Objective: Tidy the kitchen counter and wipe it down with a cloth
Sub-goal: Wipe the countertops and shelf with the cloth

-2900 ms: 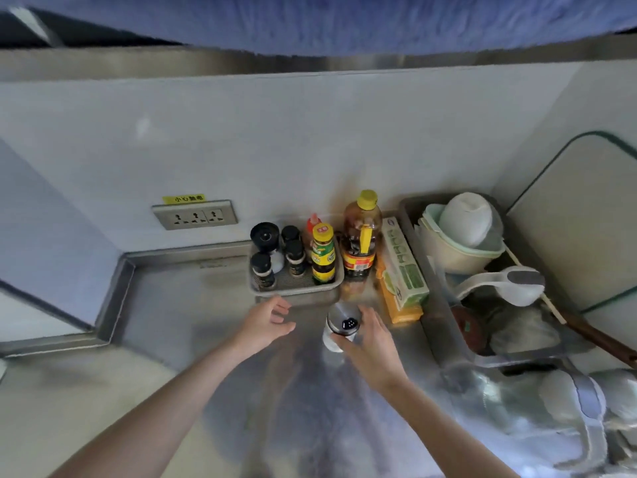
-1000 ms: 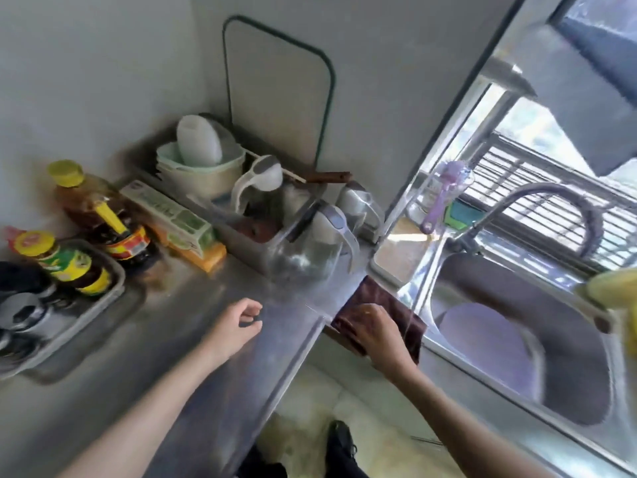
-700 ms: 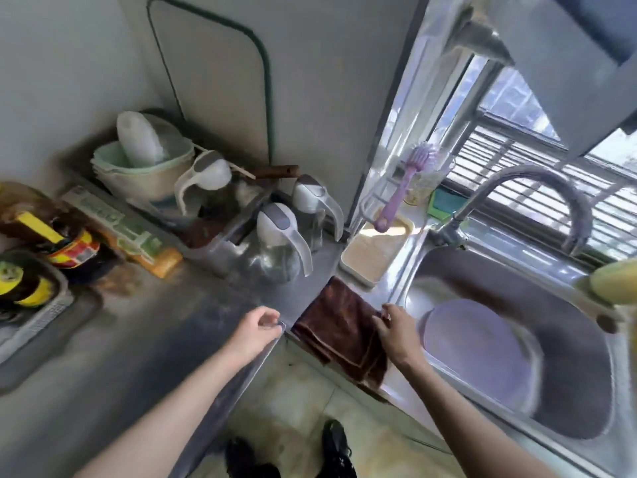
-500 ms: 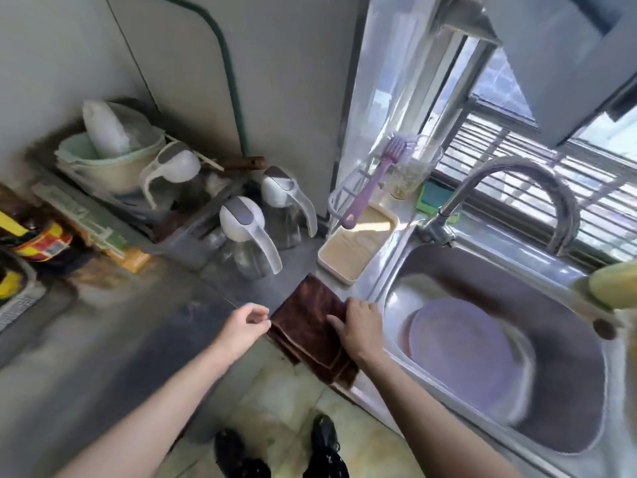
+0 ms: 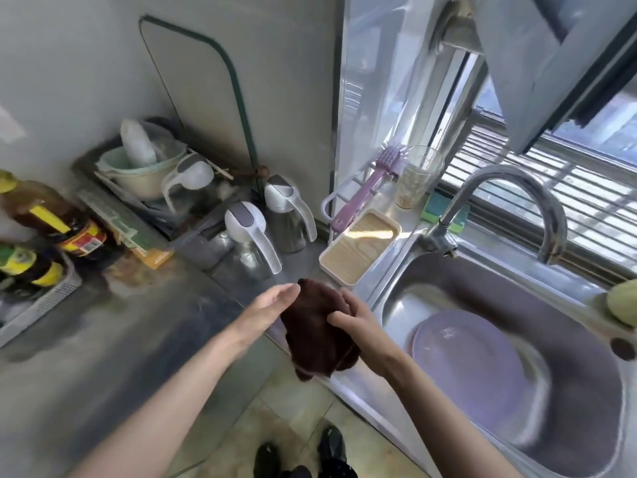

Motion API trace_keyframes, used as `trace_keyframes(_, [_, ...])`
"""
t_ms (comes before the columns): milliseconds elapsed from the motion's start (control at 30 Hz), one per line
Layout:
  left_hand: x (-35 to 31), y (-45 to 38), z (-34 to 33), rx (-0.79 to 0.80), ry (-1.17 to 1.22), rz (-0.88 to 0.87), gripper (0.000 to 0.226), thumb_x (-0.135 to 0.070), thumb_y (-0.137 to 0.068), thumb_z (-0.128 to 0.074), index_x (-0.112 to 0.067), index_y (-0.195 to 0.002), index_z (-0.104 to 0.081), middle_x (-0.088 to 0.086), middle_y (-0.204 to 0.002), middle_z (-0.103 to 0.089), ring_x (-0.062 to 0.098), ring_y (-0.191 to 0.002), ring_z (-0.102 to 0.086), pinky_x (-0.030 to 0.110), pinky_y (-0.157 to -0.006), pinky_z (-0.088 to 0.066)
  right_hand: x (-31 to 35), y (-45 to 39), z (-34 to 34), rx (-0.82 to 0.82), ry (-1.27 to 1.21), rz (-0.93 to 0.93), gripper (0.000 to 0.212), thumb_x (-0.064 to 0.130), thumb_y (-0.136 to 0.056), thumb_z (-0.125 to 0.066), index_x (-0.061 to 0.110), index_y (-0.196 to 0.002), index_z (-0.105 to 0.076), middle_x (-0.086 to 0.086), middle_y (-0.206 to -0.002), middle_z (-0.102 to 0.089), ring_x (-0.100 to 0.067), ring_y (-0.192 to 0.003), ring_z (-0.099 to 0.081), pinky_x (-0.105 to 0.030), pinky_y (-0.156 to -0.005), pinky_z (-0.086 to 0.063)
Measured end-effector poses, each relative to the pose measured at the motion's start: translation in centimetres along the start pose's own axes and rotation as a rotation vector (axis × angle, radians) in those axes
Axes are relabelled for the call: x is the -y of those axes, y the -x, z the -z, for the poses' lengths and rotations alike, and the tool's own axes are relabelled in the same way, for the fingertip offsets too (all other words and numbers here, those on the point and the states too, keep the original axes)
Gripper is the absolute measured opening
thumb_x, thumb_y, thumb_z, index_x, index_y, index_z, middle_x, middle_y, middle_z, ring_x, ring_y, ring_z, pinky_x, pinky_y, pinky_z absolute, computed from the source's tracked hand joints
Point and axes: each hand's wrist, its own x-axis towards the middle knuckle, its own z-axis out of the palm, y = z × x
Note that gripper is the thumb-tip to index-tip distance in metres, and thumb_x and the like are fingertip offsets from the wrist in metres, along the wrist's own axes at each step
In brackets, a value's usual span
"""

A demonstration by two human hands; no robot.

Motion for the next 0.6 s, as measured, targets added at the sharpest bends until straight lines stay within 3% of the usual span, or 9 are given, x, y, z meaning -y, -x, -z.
trace_keyframes(67, [-0.7,0.4,-0.7,0.118,0.021,0.041,0.070,-0.071,-0.064,-0.060,-0.019,-0.111,-0.064,-0.003,-0.112,-0.068,0.010,-0.106,-0.061,0.025,-0.090,-0.042,0.5,1.3,0.6,-0.009,-0.097,-0.035,0.050,0.019,-0.064,-0.060,-0.008,-0.103,-0.044,-0.011,-0.090,-0.050,-0.024,-0.084,-0.049,-0.040,-0.077,-0.039])
trace_keyframes(133, [-1.4,0.8,-2.1,0.130,0.038,0.028,0.047,-0.050,-0.074,-0.064,-0.013,-0.103,-0.066,0.003,-0.098,-0.070,0.017,-0.093,-0.063,0.026,-0.076,-0.047,0.7,3.2,1.1,-0.085,-0.143,-0.053,0.039,0.015,-0.069,-0.061,-0.004,-0.102,-0.050,-0.011,-0.089,-0.058,-0.022,-0.084,-0.056,-0.034,-0.078,-0.044])
trace_keyframes(200, [-1.9,0.7,-4.1,0.049,-0.028,-0.065,0.027,-0.030,-0.085,-0.061,-0.010,-0.103,-0.062,0.005,-0.096,-0.068,0.021,-0.096,-0.061,0.029,-0.082,-0.049,0.2,5.3,1.4,-0.229,-0.097,-0.068,0.016,0.010,-0.079,-0.060,0.010,-0.094,-0.055,-0.007,-0.091,-0.065,-0.019,-0.083,-0.063,-0.028,-0.073,-0.051])
trace_keyframes(233, [-2.0,0.8,-5.3,0.026,-0.118,-0.117,0.020,-0.025,-0.088,-0.057,-0.011,-0.102,-0.059,0.003,-0.095,-0.066,0.021,-0.098,-0.059,0.027,-0.084,-0.047,-0.5,6.2,1.6,-0.315,-0.045,-0.088,0.014,0.010,-0.082,-0.060,0.013,-0.095,-0.053,-0.009,-0.095,-0.067,-0.020,-0.085,-0.065,-0.030,-0.074,-0.053])
trace_keyframes(300, [-1.9,1.1,-7.8,0.027,-0.304,-0.177,0.021,-0.026,-0.092,-0.051,-0.011,-0.106,-0.054,0.004,-0.103,-0.062,0.019,-0.103,-0.057,0.020,-0.084,-0.045,-2.3,7.9,1.8,-0.531,0.074,-0.126,0.022,0.016,-0.083,-0.061,0.016,-0.101,-0.048,-0.012,-0.100,-0.066,-0.025,-0.091,-0.065,-0.040,-0.083,-0.054])
trace_keyframes(333, [-1.6,1.3,-9.2,0.032,-0.340,-0.182,0.028,-0.029,-0.092,-0.049,-0.010,-0.112,-0.052,0.008,-0.111,-0.061,0.021,-0.109,-0.055,0.023,-0.089,-0.046,-3.1,8.8,1.6,-0.652,0.169,-0.112,0.027,0.019,-0.083,-0.061,0.018,-0.105,-0.046,-0.011,-0.102,-0.064,-0.025,-0.094,-0.063,-0.044,-0.087,-0.051])
trace_keyframes(433, [-1.2,2.4,-13.4,0.074,-0.291,-0.167,0.031,-0.031,-0.093,-0.047,-0.013,-0.118,-0.050,0.011,-0.119,-0.060,0.024,-0.114,-0.055,0.040,-0.102,-0.043,-4.8,11.6,1.2,-0.934,0.484,0.079,0.035,0.034,-0.084,-0.058,0.016,-0.114,-0.051,-0.004,-0.108,-0.055,-0.020,-0.103,-0.052,-0.033,-0.093,-0.042])
trace_keyframes(533, [-1.1,3.5,-17.8,0.177,-0.126,-0.078,0.015,-0.023,-0.094,-0.047,-0.021,-0.107,-0.053,0.011,-0.113,-0.061,0.024,-0.103,-0.060,0.043,-0.099,-0.046,-5.3,14.6,0.3,-0.808,0.349,0.174,0.046,0.055,-0.081,-0.050,0.026,-0.117,-0.051,0.005,-0.111,-0.054,-0.008,-0.106,-0.051,-0.024,-0.093,-0.042])
trace_keyframes(600, [-1.2,4.4,-20.5,0.268,0.031,0.024,0.014,-0.018,-0.094,-0.046,-0.019,-0.106,-0.053,0.013,-0.105,-0.059,0.024,-0.090,-0.060,0.041,-0.086,-0.049,-6.1,16.3,0.3,-0.738,0.109,0.159,0.043,0.050,-0.083,-0.056,0.036,-0.122,-0.043,0.009,-0.120,-0.053,-0.002,-0.112,-0.051,-0.016,-0.093,-0.042])
